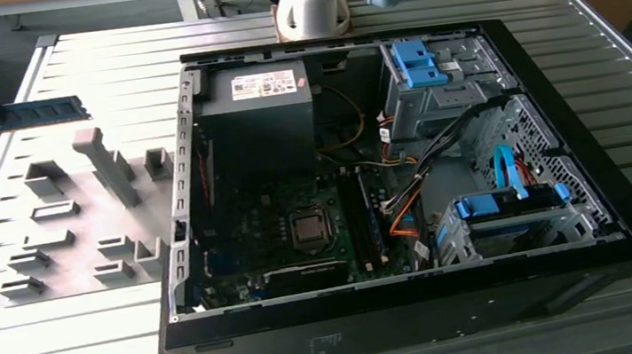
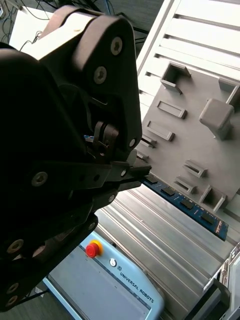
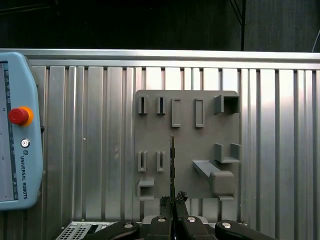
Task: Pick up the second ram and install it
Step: 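Pick up the second ram and move it above second insertion slot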
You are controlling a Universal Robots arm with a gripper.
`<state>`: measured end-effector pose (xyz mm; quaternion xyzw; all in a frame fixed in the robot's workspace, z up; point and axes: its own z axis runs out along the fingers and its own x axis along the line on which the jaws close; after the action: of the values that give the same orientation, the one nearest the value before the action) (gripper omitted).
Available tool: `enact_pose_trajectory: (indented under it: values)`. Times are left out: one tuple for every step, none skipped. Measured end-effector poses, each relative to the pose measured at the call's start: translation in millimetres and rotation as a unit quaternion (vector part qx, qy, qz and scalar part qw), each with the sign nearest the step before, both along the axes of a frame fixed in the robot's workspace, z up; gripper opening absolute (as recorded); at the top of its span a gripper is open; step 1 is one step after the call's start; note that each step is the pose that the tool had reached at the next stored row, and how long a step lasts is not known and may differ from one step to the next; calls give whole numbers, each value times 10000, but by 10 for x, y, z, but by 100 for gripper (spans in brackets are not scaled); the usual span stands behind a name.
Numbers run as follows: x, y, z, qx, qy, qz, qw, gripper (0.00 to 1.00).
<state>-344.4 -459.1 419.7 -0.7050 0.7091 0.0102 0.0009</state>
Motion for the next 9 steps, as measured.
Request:
enact_pose_trajectory:
  values:
    - [9, 0, 0, 0, 0, 0, 10000, 14]
    - [18, 0, 0, 0, 0, 0, 10000, 14]
    - [26, 0, 0, 0, 0, 0, 10000, 14]
    - [34, 0, 0, 0, 0, 0, 10000, 14]
    - [41, 0, 0, 0, 0, 0, 10000, 14]
    - [48, 0, 0, 0, 0, 0, 10000, 14]
    - [55, 0, 0, 0, 0, 0, 10000, 14]
    - [61, 0, 0, 0, 0, 0, 10000, 14]
    - [67, 0, 0, 0, 0, 0, 10000, 14]
